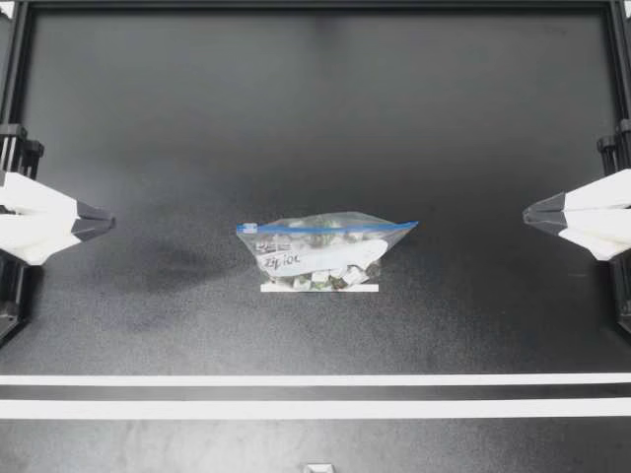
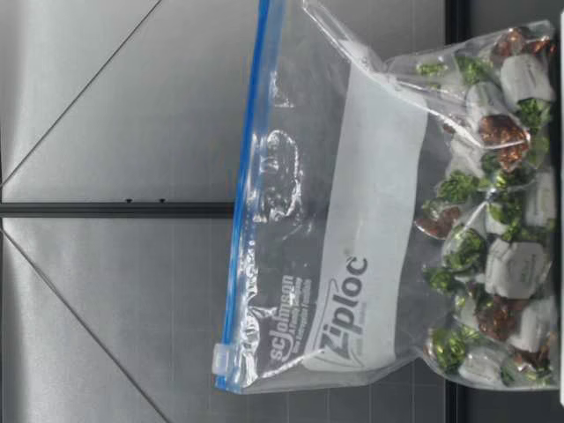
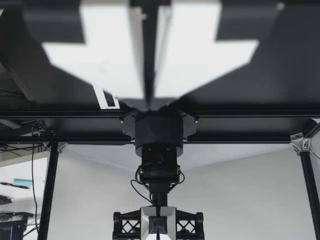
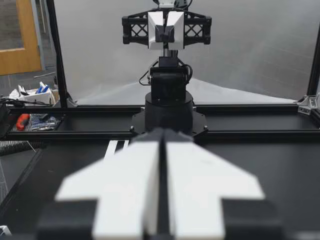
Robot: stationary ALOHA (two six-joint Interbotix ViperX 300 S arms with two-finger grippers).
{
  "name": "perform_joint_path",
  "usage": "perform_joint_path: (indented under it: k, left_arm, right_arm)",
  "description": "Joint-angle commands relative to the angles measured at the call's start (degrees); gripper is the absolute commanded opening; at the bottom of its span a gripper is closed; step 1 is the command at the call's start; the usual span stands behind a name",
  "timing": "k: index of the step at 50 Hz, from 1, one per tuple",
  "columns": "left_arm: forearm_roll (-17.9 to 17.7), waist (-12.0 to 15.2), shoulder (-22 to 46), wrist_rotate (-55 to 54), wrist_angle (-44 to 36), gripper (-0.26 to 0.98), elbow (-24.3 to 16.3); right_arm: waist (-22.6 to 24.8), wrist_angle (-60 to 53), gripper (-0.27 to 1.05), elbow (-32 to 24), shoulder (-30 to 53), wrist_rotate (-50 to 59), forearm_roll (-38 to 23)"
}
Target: Slide open the ziploc bag.
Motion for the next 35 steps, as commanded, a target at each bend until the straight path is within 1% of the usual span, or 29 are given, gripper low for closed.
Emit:
perform_joint_path:
  k: [1, 5, 12, 19, 24, 29, 35]
  left_arm:
    - [-1.1, 0.3, 1.9, -0.4, -0.2, -0.13, -0.8]
    - [-1.7, 0.3, 3.8, -0.4, -0.3, -0.16, -1.2]
    - [-1.8, 0.6, 6.2, 0.0, -0.2, -0.17, -0.8]
    - [-1.8, 2.4, 9.4, -0.1, -0.2, -0.17, 1.0]
    - [-1.9, 4.0, 13.3, -0.1, -0.2, -0.17, 2.1]
    - [-2.5, 4.7, 17.4, -0.4, -0.4, -0.17, 2.1]
    - [-4.5, 4.7, 23.2, -0.3, -1.3, -0.17, 1.8]
  right_arm:
    - [-0.4, -0.4, -0.15, -0.3, 0.4, 0.1, 0.0]
    - [-0.5, -1.1, -0.16, -0.3, 0.6, 0.0, 0.0]
    - [-1.8, -5.0, -0.16, -0.6, 1.8, 0.0, 0.0]
    - [-4.5, -11.0, -0.16, -1.1, 4.1, 0.1, 0.1]
    - [-6.4, -14.1, -0.16, -1.9, 7.0, 0.1, 0.1]
    - [-7.1, -15.1, -0.16, -4.7, 11.5, 0.0, 0.0]
    - [-7.3, -15.2, -0.16, -8.6, 17.9, -0.2, 0.0]
